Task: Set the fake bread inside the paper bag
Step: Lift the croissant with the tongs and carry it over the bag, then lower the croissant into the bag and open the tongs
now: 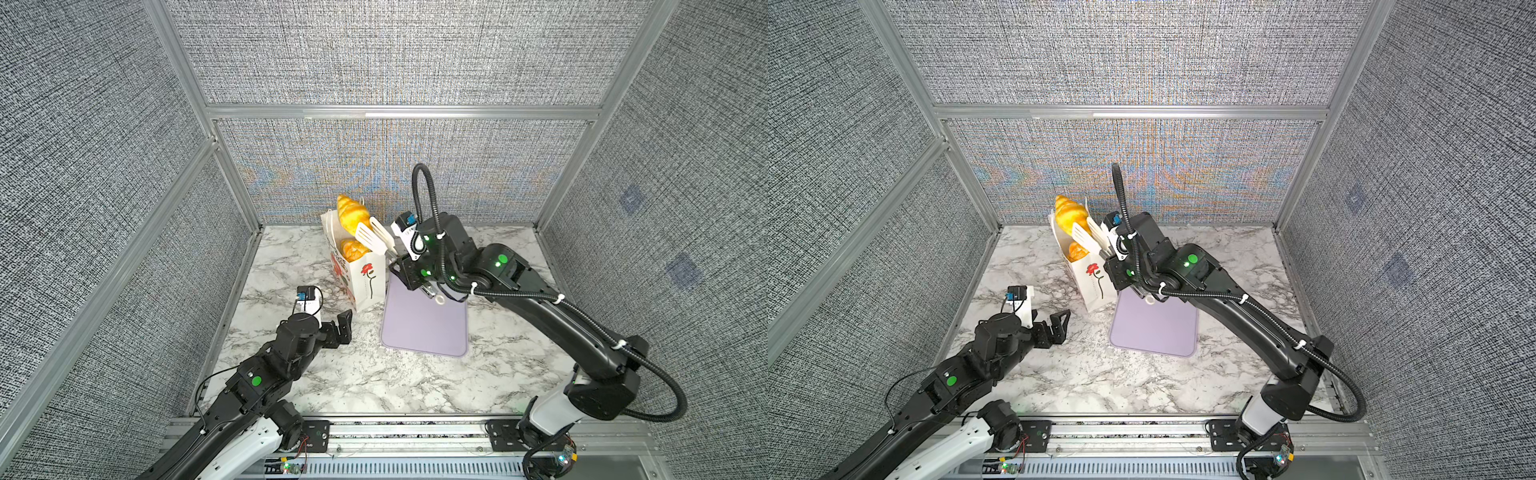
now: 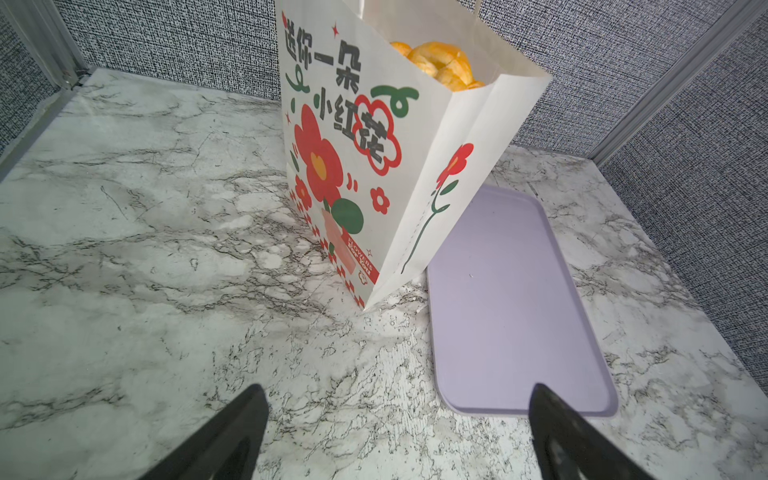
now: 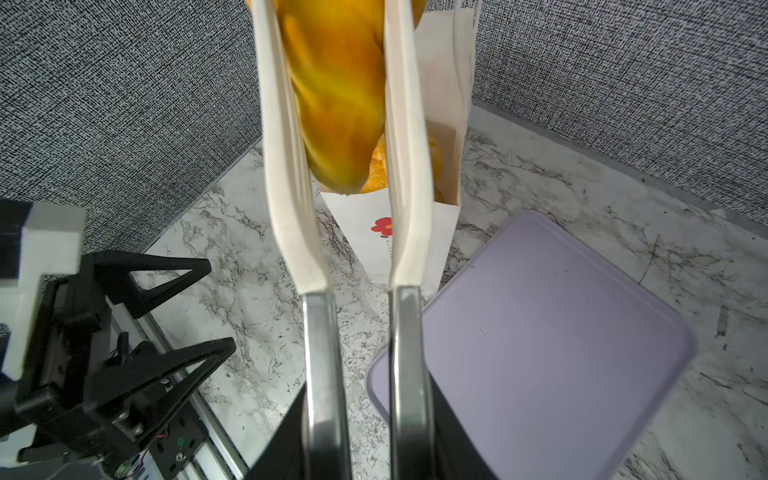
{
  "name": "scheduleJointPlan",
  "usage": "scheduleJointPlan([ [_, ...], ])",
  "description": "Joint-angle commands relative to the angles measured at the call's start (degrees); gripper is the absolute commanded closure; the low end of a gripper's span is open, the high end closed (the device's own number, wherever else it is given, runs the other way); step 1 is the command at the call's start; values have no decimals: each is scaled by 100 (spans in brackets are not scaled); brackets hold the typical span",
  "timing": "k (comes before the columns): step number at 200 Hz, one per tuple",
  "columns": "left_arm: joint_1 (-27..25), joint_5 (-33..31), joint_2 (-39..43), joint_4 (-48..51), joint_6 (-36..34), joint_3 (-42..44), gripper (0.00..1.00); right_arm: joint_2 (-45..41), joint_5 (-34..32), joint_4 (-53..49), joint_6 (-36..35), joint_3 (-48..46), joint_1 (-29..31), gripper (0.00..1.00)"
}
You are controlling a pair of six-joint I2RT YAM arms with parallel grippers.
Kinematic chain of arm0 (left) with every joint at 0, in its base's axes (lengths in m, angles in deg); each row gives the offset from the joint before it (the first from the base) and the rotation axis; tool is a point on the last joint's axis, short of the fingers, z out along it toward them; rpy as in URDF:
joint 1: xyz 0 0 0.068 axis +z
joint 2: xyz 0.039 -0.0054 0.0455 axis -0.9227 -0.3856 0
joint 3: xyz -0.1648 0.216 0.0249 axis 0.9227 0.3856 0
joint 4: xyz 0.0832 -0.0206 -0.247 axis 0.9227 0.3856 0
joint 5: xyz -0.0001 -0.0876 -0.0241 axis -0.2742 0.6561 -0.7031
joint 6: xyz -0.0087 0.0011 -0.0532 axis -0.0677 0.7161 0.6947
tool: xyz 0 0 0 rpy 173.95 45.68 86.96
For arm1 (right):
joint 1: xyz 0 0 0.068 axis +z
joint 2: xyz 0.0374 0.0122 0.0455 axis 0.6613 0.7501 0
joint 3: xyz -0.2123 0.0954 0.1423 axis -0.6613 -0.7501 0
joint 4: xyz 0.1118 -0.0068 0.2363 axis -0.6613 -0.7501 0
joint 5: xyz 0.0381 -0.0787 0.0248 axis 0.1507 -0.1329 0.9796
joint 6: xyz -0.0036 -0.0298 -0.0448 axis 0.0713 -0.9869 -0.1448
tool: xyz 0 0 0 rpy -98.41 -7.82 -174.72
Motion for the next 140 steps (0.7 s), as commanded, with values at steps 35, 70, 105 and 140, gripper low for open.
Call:
scheduleJointPlan([
  [35,1,-79,100,182,24,44,1,542,-10,242,251,397,-117,63],
  [70,7,-99,192,181,33,110,1,905,49,217,283,666,-210,63],
  [105,4,-139,221,253,33,112,1,1317,69,49,253,1080,-243,62],
  [140,7,-140,283,239,41,175,1,1725,-200,-248,224,1522,-251,61],
])
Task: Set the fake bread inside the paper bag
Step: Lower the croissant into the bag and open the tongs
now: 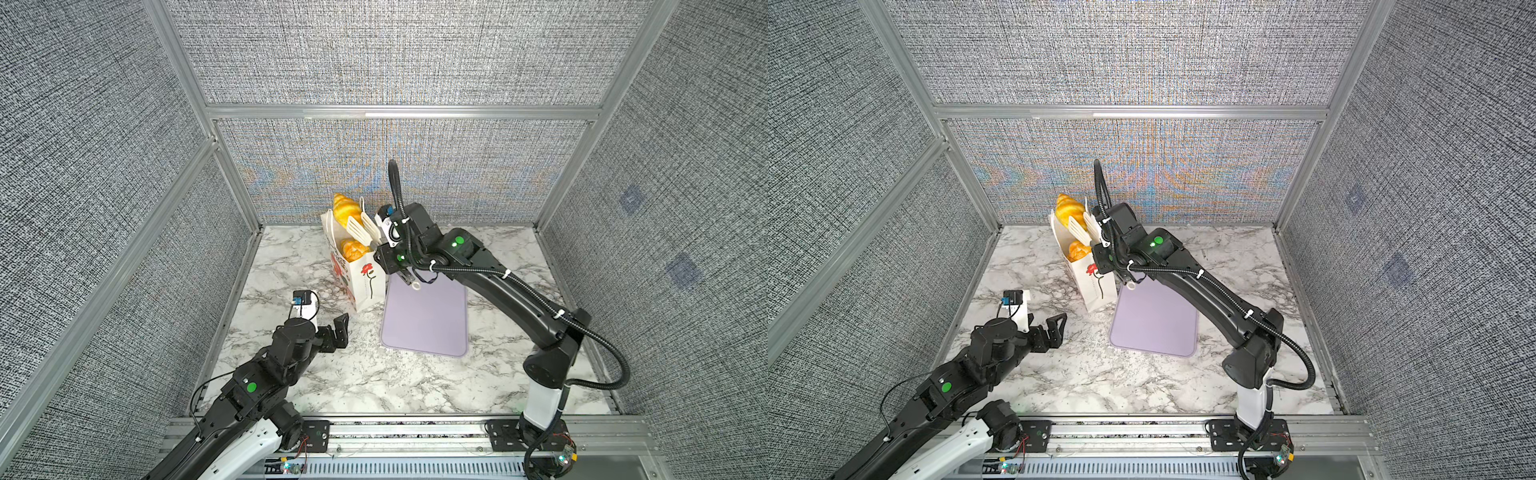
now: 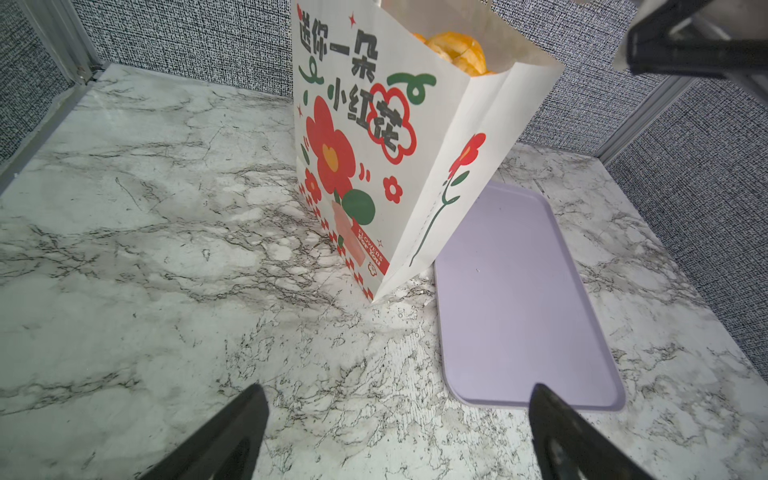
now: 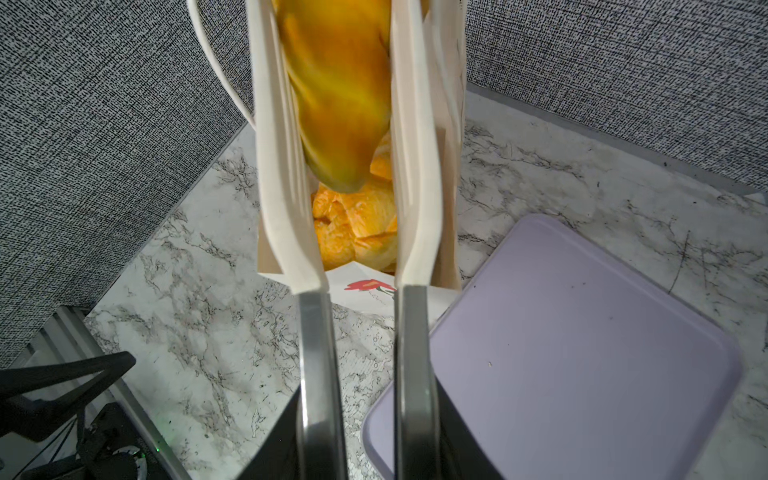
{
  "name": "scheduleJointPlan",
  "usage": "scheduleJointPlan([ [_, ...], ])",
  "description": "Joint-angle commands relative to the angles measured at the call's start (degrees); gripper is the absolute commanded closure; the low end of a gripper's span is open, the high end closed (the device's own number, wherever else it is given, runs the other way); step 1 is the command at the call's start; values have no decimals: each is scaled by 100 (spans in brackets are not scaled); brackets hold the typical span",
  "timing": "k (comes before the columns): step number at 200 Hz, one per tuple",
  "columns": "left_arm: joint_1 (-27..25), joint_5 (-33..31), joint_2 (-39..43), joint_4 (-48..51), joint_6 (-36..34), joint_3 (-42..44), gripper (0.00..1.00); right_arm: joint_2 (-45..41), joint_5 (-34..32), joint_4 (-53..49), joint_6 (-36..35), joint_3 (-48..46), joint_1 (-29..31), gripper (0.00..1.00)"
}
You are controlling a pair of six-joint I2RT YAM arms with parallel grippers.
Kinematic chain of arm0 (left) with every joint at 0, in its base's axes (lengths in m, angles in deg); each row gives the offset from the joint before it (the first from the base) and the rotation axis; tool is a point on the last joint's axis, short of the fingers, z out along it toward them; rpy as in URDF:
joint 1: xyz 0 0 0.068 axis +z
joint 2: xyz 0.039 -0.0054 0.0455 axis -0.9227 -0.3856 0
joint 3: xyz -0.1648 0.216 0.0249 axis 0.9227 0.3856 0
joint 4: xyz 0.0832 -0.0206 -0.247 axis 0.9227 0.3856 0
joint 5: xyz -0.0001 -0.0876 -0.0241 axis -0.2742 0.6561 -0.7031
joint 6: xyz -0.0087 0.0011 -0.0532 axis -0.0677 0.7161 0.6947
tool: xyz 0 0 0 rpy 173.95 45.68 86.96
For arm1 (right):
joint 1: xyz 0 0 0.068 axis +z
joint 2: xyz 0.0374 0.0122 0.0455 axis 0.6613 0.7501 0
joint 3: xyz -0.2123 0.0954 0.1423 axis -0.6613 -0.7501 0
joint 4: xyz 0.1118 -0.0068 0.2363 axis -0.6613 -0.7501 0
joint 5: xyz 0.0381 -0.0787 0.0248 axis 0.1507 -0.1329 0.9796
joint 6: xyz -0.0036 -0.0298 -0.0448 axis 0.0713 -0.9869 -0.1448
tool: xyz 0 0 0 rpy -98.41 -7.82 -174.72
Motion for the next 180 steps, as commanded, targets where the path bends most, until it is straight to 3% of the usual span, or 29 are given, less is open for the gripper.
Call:
scheduleJointPlan([
  [1,9,-56,21,26,20,43,1,176,-237,-169,-13,250,-2,61],
  [39,9,-85,81,67,26,80,1,476,-469,-402,-54,547,-2,46],
  [65,9,-90,119,103,28,75,1,535,-577,-426,-66,616,-1,41],
  [120,1,-167,175,164,72,74,1,256,-650,-407,-250,647,98,37],
  [180,10,-449,156,208,239,86,1,-903,-970,-103,-478,-517,121,36],
])
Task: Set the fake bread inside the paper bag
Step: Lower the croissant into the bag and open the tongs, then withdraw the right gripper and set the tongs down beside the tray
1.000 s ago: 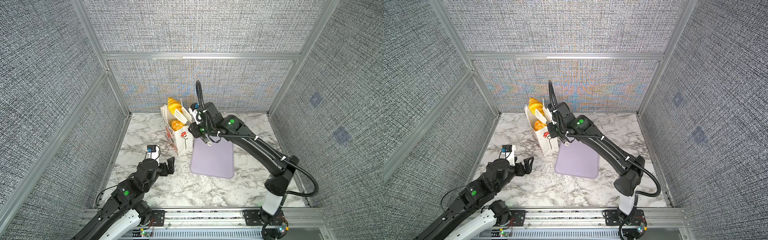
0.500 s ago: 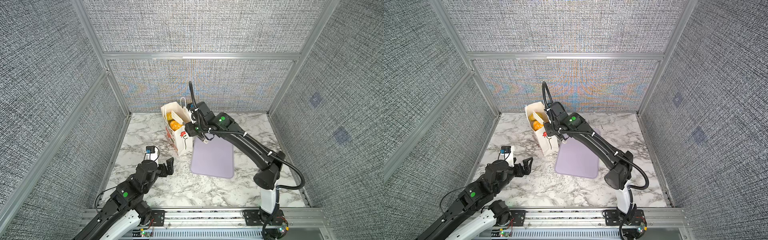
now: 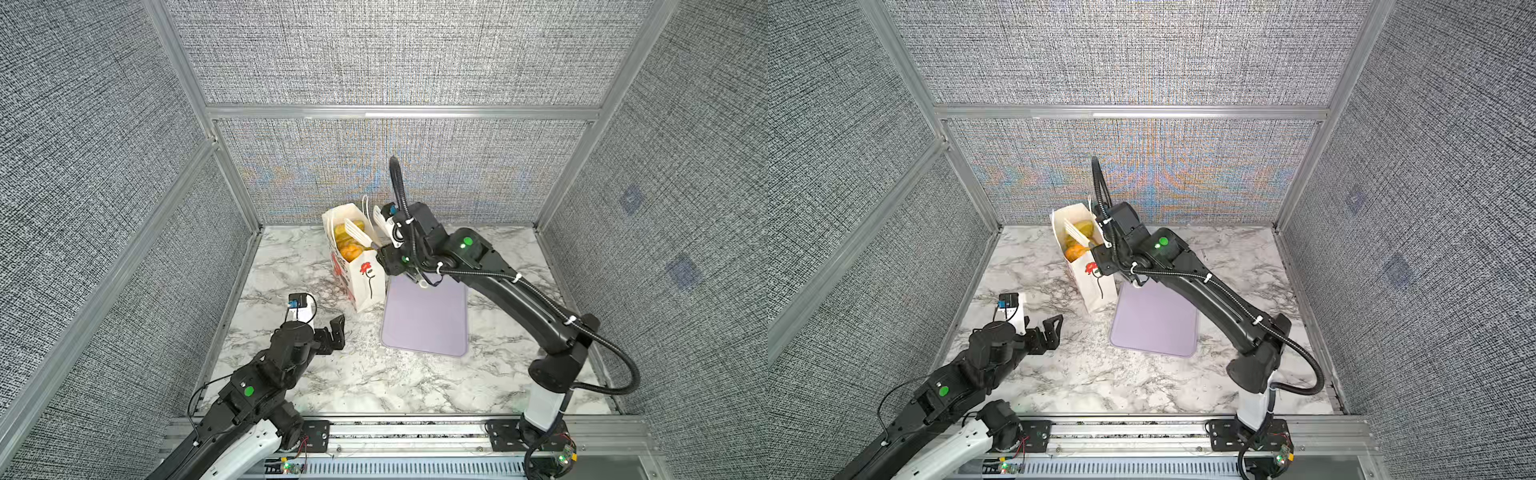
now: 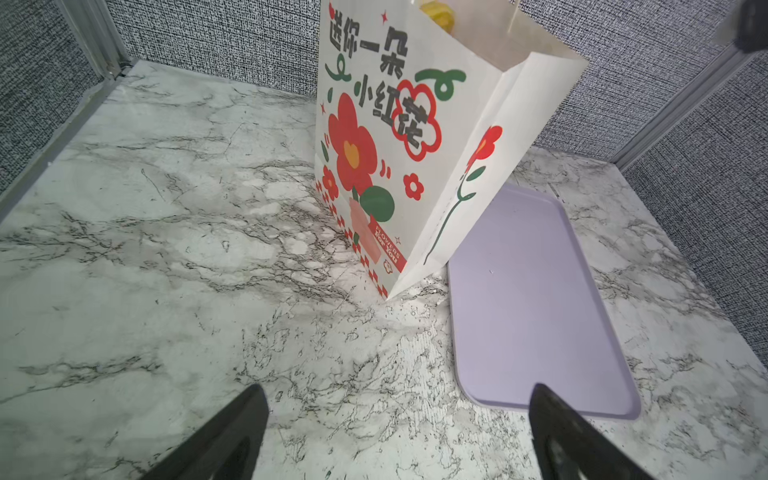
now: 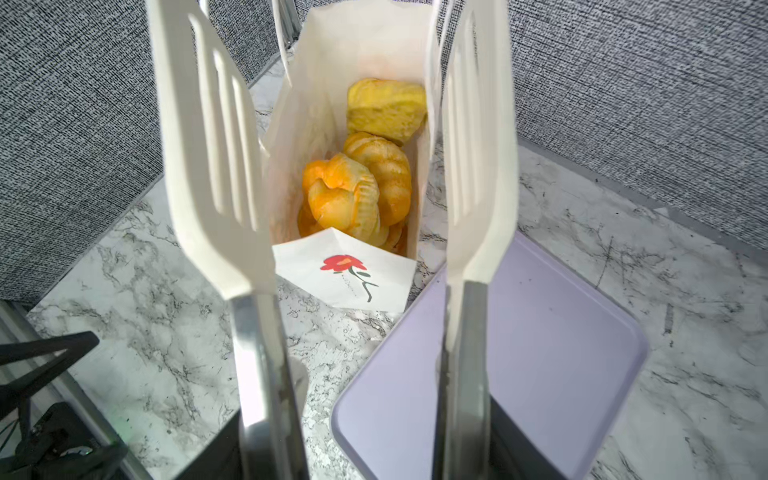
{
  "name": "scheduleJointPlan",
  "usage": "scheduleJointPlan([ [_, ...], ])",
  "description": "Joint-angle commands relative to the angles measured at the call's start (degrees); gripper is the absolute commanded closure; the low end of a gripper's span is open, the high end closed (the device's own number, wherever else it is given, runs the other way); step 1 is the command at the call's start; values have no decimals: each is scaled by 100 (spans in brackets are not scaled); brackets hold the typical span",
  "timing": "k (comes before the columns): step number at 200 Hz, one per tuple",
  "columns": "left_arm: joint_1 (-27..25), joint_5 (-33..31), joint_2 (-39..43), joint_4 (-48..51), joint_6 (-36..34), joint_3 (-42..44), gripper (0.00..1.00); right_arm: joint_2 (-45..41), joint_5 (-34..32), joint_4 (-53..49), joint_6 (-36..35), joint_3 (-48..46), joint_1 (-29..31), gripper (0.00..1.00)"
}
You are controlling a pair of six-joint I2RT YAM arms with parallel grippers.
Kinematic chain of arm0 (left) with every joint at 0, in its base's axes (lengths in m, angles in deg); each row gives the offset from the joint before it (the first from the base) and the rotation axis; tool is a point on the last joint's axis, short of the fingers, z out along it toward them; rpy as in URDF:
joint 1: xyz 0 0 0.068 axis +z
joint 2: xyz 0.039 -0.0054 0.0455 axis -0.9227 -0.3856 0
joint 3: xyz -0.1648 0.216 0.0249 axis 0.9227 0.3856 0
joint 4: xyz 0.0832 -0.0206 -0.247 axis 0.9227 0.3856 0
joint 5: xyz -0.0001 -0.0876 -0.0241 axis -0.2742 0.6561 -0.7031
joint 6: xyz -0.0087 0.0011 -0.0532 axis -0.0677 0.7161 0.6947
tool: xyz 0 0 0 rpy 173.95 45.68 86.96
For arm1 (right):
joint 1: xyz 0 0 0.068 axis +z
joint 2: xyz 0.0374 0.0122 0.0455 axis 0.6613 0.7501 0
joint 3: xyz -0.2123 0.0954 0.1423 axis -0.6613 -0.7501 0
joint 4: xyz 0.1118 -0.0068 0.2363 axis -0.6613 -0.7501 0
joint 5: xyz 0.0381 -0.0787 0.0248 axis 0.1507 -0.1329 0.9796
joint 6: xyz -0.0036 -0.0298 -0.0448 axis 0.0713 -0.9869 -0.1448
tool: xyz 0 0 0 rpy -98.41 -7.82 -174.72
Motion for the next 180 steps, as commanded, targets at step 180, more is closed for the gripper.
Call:
scheduleJointPlan([
  [180,21,-1112,-362,-164,148,129,0,-3421,-1411,2685,1270,-7205,-2755,36],
])
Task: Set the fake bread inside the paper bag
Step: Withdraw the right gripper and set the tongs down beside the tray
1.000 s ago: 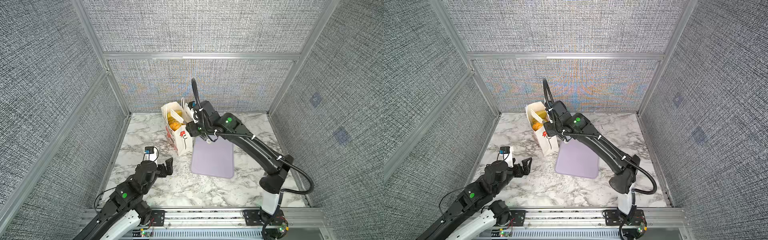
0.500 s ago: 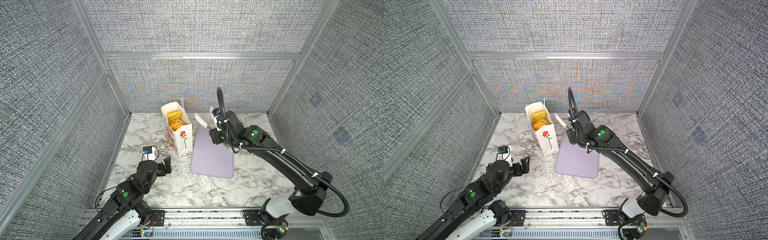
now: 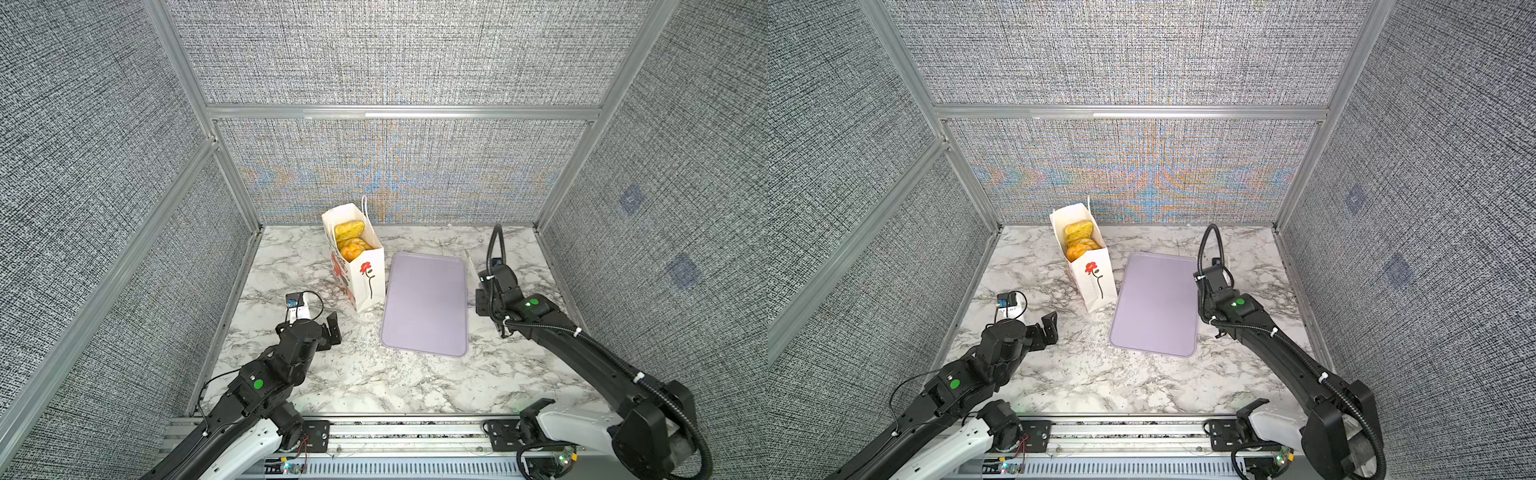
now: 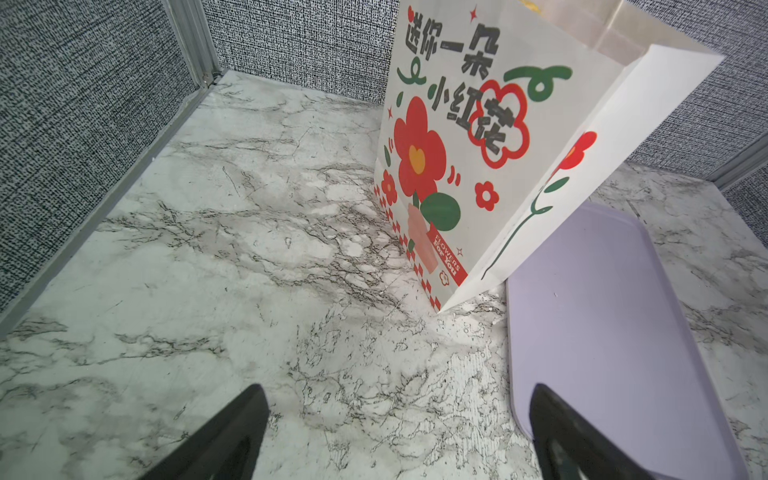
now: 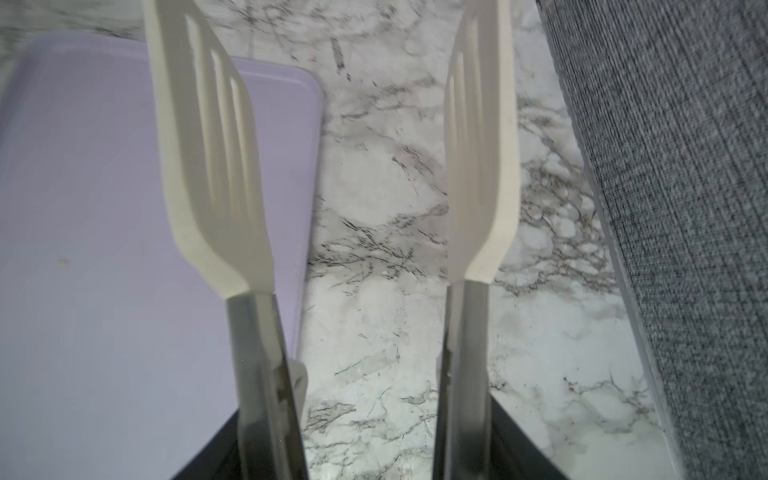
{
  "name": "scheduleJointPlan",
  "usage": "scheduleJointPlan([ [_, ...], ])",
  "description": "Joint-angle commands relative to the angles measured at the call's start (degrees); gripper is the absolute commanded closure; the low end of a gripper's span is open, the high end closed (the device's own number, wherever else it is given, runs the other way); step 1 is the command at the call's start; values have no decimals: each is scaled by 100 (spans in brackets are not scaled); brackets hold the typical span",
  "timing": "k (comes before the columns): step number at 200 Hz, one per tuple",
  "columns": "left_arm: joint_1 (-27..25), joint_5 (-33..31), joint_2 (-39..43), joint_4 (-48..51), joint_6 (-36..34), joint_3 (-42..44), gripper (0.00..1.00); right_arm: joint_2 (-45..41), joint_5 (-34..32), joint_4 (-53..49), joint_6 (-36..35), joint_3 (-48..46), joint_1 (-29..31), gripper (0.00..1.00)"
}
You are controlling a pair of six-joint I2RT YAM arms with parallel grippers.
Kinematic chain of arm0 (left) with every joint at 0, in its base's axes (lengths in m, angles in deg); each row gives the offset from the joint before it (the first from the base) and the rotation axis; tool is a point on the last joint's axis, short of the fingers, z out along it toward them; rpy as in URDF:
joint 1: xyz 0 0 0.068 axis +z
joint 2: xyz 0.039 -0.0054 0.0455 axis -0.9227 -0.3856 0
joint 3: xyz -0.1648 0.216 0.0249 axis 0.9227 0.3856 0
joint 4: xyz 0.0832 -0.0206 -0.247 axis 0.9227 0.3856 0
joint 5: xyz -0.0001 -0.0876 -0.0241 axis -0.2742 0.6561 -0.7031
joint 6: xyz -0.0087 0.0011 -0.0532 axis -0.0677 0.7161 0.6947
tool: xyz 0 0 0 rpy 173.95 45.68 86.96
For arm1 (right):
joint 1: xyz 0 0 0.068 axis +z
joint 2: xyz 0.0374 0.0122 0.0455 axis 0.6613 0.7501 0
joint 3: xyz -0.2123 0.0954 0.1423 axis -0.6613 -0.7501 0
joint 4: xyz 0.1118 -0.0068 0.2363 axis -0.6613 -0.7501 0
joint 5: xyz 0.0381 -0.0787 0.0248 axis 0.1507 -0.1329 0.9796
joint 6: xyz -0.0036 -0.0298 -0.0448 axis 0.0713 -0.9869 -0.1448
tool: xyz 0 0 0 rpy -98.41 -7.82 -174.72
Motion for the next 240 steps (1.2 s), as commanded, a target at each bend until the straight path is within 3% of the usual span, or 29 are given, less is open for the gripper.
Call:
scheduleJointPlan([
  [1,12,-188,-29,-145,-53,1,0,-29,207,710,393,-403,-262,36],
  [48,17,-209,-39,-171,-27,53,0,342,759,1296,553,-932,-792,36],
  [139,27,-112,-66,-218,-18,71,1,1443,1326,1614,454,-703,-911,35],
  [204,43,-260,-152,-257,131,184,0,1588,1407,2028,302,-959,-904,27],
  [240,54,-336,-218,-328,127,202,0,1504,1431,2349,358,-1271,-911,15],
])
